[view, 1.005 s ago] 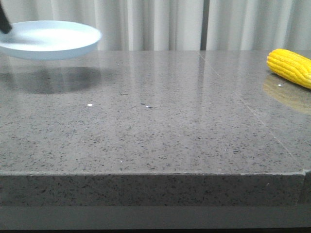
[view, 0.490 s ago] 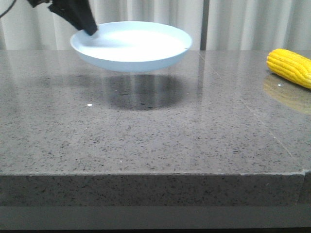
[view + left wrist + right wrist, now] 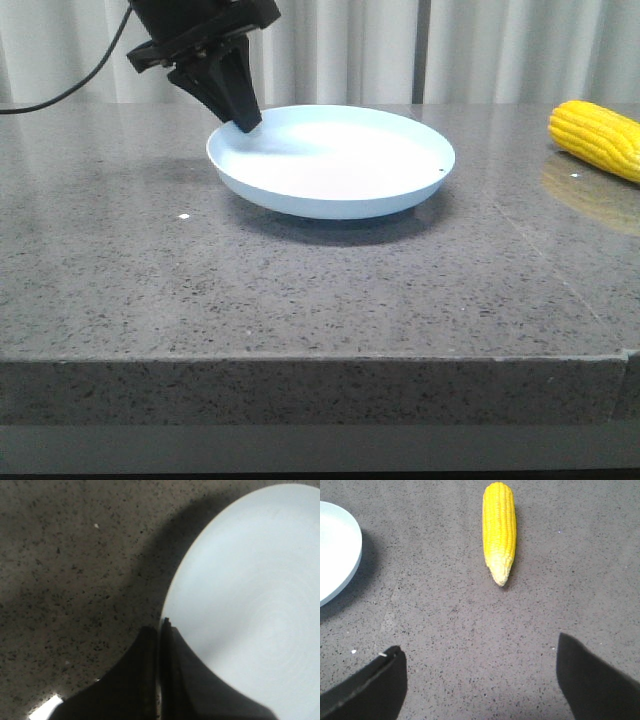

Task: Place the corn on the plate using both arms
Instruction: 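Lift the plate and carry it toward the table center, set it down, then open the left gripper and raise it away from the plate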

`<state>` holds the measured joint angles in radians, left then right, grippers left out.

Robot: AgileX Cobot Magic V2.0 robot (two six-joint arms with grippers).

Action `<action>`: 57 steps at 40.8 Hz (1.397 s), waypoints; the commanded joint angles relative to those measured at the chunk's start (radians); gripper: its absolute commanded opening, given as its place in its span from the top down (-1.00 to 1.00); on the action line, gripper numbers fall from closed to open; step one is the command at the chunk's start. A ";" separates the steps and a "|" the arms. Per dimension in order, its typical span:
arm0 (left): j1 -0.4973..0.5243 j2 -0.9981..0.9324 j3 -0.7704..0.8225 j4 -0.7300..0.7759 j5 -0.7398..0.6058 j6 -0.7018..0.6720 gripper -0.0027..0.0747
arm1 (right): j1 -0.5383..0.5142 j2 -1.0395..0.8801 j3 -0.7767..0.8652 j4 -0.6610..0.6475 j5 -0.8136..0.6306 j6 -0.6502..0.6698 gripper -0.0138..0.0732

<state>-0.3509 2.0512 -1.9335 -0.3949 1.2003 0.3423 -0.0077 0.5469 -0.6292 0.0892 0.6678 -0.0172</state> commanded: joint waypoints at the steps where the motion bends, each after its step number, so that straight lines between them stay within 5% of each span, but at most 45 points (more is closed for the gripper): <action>1: -0.008 -0.054 -0.030 -0.027 -0.001 -0.003 0.94 | -0.001 0.009 -0.034 -0.003 -0.069 -0.003 -0.77; 20: -0.006 -0.057 -0.030 -0.013 0.071 -0.003 0.00 | -0.001 0.009 -0.034 -0.003 -0.069 -0.003 -0.77; 28: -0.020 -0.104 -0.030 0.060 0.071 -0.010 -0.02 | -0.001 0.009 -0.034 -0.003 -0.069 -0.003 -0.77; 40: -0.200 -0.272 -0.030 0.452 0.071 -0.192 -0.02 | -0.001 0.009 -0.034 -0.003 -0.069 -0.003 -0.77; 57: -0.352 -0.609 0.199 0.466 -0.039 -0.297 -0.02 | -0.001 0.009 -0.034 -0.003 -0.069 -0.003 -0.77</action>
<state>-0.6922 1.5434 -1.7764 0.0589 1.2409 0.0811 -0.0077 0.5469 -0.6292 0.0892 0.6678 -0.0172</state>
